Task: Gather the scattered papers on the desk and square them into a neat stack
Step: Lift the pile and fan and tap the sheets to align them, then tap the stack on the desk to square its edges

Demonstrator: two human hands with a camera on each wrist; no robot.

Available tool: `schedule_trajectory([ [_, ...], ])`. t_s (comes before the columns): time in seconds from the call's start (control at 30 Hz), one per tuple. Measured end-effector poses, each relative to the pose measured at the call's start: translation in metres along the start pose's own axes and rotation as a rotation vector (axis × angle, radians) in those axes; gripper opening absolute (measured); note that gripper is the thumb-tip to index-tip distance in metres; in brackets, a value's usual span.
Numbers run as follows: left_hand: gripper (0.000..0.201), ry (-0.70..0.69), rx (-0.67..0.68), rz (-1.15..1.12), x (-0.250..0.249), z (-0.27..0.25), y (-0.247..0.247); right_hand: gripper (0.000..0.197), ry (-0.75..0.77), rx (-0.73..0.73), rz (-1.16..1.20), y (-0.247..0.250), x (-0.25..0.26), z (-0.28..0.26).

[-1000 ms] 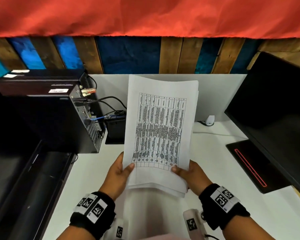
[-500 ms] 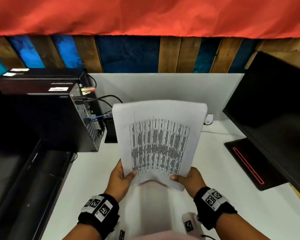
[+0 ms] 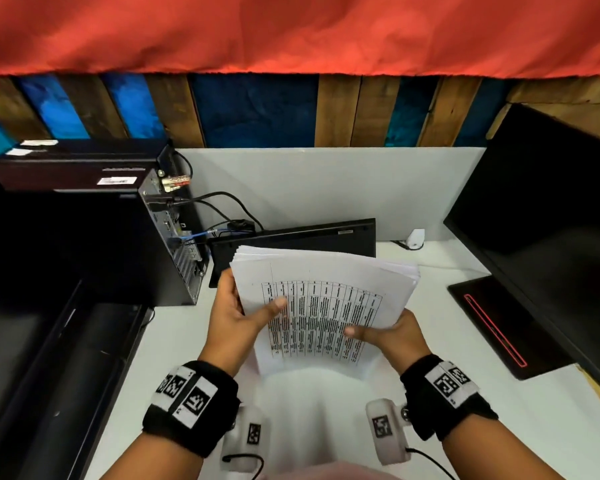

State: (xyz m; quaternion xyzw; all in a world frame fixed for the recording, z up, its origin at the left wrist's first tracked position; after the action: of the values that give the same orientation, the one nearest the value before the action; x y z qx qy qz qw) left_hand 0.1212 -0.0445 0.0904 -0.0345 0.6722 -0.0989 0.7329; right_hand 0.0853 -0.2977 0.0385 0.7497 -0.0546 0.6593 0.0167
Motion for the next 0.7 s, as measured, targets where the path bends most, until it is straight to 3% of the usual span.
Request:
schedule_trajectory([
  [0.13,0.072,-0.145,0.005,0.124,-0.041,0.003,-0.003,0.048,-0.226,0.057,-0.153,0.008,-0.056,-0.001],
  [0.23,0.074,-0.293,0.08,0.27,-0.076,0.004,-0.016,0.083,-0.381,0.116,-0.33,0.01,-0.111,-0.001],
  [0.27,0.071,-0.309,0.114,0.341,-0.085,0.005,-0.02,0.084,-0.406,0.118,-0.383,0.01,-0.121,0.0],
  [0.33,0.055,-0.292,0.189,0.54,-0.093,0.009,-0.027,0.068,-0.434,0.056,-0.439,0.018,-0.133,0.003],
  [0.43,0.029,-0.261,0.263,0.786,-0.093,0.011,-0.03,0.048,-0.408,0.027,-0.499,0.022,-0.139,0.011],
  [0.5,0.018,-0.242,0.239,0.879,-0.094,0.011,-0.028,0.03,-0.363,0.022,-0.544,0.022,-0.135,0.016],
  [0.6,0.02,-0.209,0.16,1.111,-0.105,0.013,-0.018,0.009,-0.261,-0.056,-0.546,0.028,-0.11,0.017],
  [0.63,0.024,-0.187,0.148,1.184,-0.108,0.014,-0.013,0.008,-0.208,-0.078,-0.53,0.032,-0.097,0.018],
  [0.7,0.027,-0.136,0.174,1.264,-0.109,0.015,-0.006,0.027,-0.09,-0.104,-0.507,0.041,-0.066,0.019],
])
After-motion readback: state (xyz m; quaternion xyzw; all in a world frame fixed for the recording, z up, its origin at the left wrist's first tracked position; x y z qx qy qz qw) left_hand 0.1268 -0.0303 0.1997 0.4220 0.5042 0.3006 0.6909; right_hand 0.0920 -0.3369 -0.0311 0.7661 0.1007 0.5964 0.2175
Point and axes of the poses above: each hand's wrist, its own z-axis towards the middle knuckle, its own y-axis out of the back of the hand, x = y × z, the point moved 8 cm from there along z, towards the middle knuckle, and after that the axes turned 5 degrees about x, right-handed, at the moved point
